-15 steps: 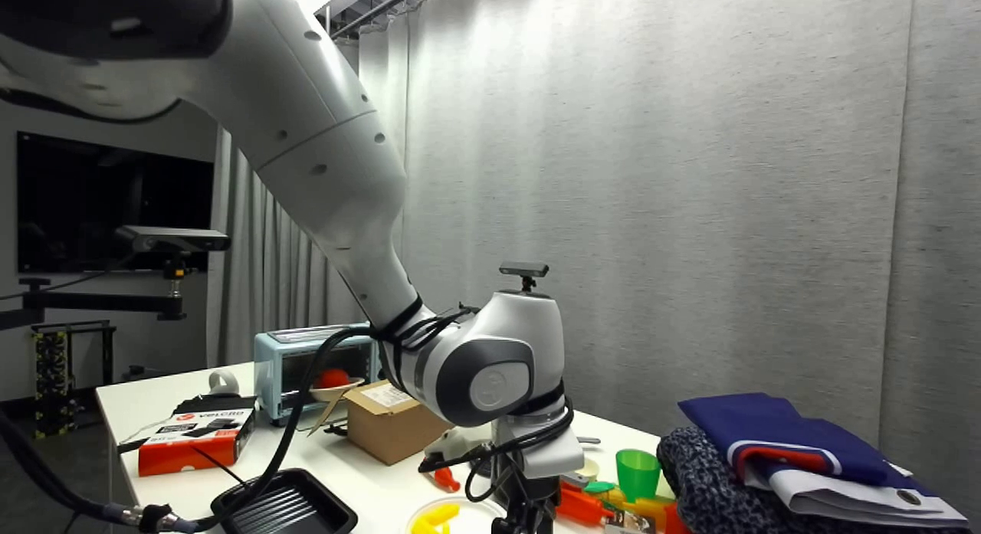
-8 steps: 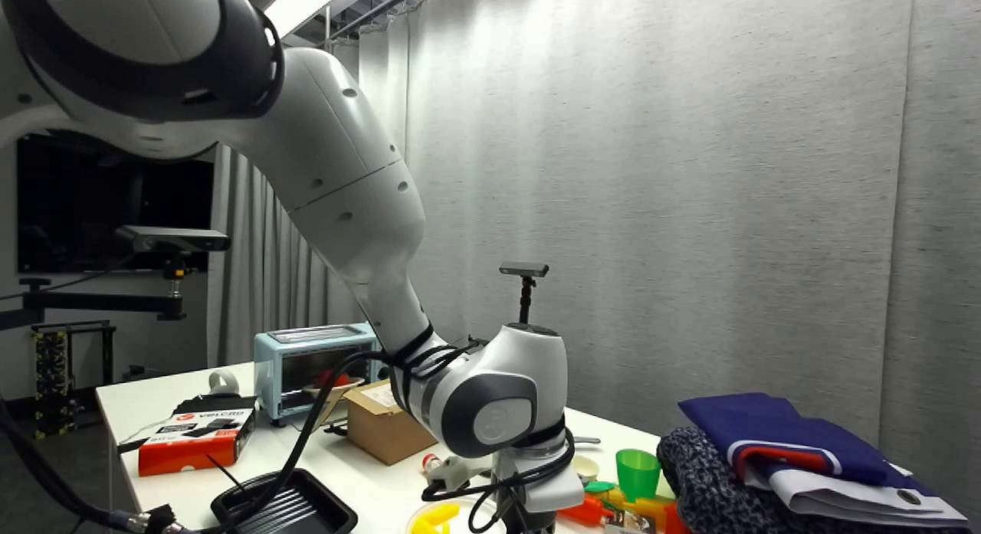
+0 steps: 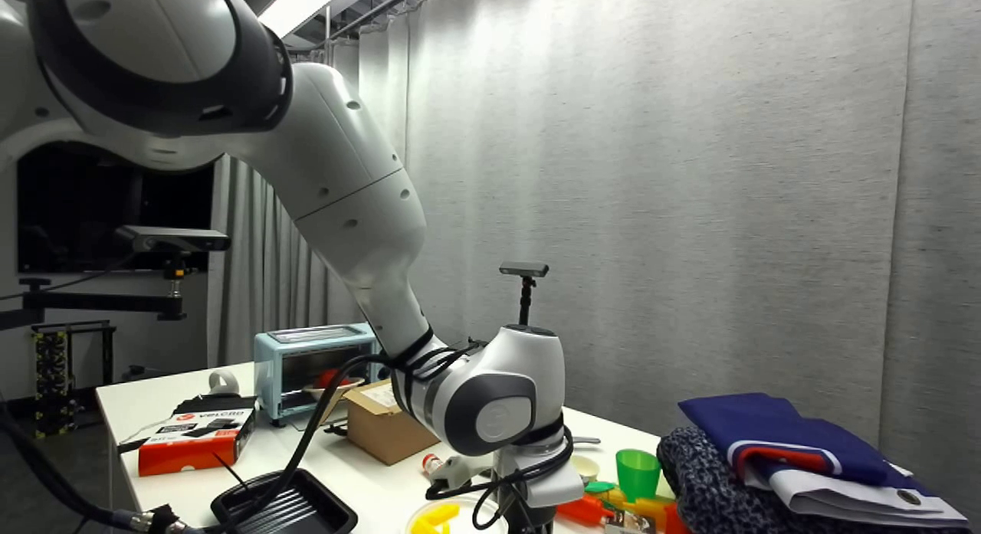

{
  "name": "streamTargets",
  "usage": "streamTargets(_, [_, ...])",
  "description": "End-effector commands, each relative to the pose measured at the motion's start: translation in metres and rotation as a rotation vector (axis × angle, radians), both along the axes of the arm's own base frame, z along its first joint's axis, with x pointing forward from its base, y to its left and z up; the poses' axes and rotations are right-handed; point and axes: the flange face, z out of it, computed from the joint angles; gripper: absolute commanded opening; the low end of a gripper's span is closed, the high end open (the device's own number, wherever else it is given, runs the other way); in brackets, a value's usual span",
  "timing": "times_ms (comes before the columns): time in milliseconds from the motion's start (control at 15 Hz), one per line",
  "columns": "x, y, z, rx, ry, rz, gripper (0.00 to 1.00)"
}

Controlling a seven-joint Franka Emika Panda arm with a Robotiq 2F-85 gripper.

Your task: Pick up the fries plush toy and put them on the plate

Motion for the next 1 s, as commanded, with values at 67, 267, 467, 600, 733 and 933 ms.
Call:
streamTargets(67, [0.004, 0.000, -0.006, -0.012, -0.003, 0.005, 0.28])
streamTargets(267, [0.002, -0.002, -0.005, -0.019, -0.003, 0.000, 0.04])
streamTargets(467, [0.001, -0.003, -0.002, -0.025, -0.004, 0.000, 0.00])
streamTargets(600, [0.000, -0.005, 0.001, -0.028, -0.014, -0.037, 0.26])
streamTargets(733, [0.000, -0.009, 0.003, -0.022, -0.022, -0.119, 0.34])
streamTargets(933, [-0.001, -0.017, 0.007, -0.006, -0.027, -0.271, 0.56])
